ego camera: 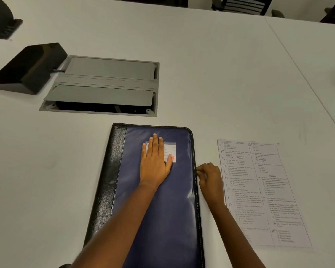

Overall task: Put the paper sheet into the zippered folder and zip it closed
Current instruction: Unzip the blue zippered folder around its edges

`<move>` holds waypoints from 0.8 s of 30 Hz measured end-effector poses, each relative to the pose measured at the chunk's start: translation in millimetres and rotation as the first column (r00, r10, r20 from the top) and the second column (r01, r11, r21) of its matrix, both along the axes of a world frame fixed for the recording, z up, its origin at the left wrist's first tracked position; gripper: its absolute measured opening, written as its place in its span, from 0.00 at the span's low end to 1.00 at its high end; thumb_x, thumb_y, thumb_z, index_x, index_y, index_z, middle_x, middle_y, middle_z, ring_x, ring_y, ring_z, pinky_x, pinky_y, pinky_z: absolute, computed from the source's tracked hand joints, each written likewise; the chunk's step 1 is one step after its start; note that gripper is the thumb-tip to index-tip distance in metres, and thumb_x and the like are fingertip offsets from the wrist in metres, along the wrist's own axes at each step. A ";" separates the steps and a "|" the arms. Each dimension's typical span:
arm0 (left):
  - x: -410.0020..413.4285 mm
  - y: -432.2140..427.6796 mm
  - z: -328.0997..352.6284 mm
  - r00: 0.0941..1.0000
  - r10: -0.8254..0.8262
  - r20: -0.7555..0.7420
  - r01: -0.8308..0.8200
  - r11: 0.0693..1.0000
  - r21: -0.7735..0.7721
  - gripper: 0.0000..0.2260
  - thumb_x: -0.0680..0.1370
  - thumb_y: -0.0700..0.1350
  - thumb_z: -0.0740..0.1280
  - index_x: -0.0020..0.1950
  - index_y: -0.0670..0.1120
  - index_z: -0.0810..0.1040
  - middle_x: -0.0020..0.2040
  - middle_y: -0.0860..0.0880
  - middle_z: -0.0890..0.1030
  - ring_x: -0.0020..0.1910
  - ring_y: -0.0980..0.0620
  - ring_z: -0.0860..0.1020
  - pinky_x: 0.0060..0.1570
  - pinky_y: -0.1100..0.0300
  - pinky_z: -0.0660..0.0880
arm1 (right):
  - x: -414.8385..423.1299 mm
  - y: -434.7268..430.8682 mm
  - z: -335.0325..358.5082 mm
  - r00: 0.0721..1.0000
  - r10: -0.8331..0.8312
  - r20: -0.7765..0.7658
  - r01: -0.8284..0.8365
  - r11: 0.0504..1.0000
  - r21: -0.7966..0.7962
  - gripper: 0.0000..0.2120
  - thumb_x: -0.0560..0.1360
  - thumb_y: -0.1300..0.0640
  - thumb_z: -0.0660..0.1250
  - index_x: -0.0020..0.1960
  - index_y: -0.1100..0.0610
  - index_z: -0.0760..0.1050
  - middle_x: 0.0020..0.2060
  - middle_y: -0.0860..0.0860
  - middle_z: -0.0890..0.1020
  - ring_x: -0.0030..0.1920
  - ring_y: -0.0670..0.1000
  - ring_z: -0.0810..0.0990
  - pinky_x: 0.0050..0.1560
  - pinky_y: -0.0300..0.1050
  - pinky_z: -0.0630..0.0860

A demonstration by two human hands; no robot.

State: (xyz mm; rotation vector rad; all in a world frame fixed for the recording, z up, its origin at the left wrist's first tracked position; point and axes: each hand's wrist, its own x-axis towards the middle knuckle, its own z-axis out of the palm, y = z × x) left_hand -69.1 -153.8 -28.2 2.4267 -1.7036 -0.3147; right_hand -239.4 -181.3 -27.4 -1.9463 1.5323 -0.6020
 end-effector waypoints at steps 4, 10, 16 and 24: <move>-11.1 10.5 0.8 1.000 0.003 -0.015 -0.003 1.000 -0.014 0.28 0.81 0.52 0.49 0.76 0.41 0.45 0.78 0.41 0.46 0.78 0.45 0.46 0.76 0.49 0.41 | -0.7 1.5 2.0 1.000 -0.010 0.016 0.010 1.000 -0.012 0.06 0.74 0.67 0.63 0.48 0.63 0.78 0.46 0.59 0.81 0.48 0.54 0.75 0.46 0.40 0.69; -41.6 43.3 -1.0 0.998 -0.034 -0.044 0.034 0.999 -0.004 0.28 0.81 0.52 0.49 0.76 0.41 0.43 0.78 0.40 0.45 0.77 0.44 0.45 0.76 0.48 0.41 | 0.6 -0.1 6.1 0.999 -0.023 0.036 0.022 1.000 0.019 0.06 0.75 0.66 0.63 0.48 0.65 0.78 0.47 0.60 0.82 0.49 0.57 0.77 0.48 0.42 0.70; -62.1 68.2 -0.4 0.998 -0.042 -0.036 0.041 0.999 -0.027 0.28 0.81 0.51 0.52 0.76 0.41 0.48 0.77 0.40 0.50 0.77 0.42 0.50 0.75 0.44 0.46 | 4.0 -1.7 11.8 0.999 -0.028 -0.017 0.028 0.999 0.018 0.08 0.76 0.67 0.61 0.48 0.67 0.78 0.47 0.62 0.82 0.49 0.58 0.77 0.48 0.44 0.72; -61.1 66.5 -6.1 0.998 -0.047 -0.038 0.046 0.999 -0.007 0.28 0.81 0.53 0.49 0.76 0.42 0.43 0.78 0.42 0.46 0.77 0.44 0.45 0.76 0.48 0.41 | -4.2 14.4 14.4 0.989 0.011 -0.150 -0.018 0.999 -0.044 0.07 0.75 0.66 0.61 0.47 0.65 0.78 0.46 0.61 0.82 0.49 0.59 0.76 0.50 0.55 0.75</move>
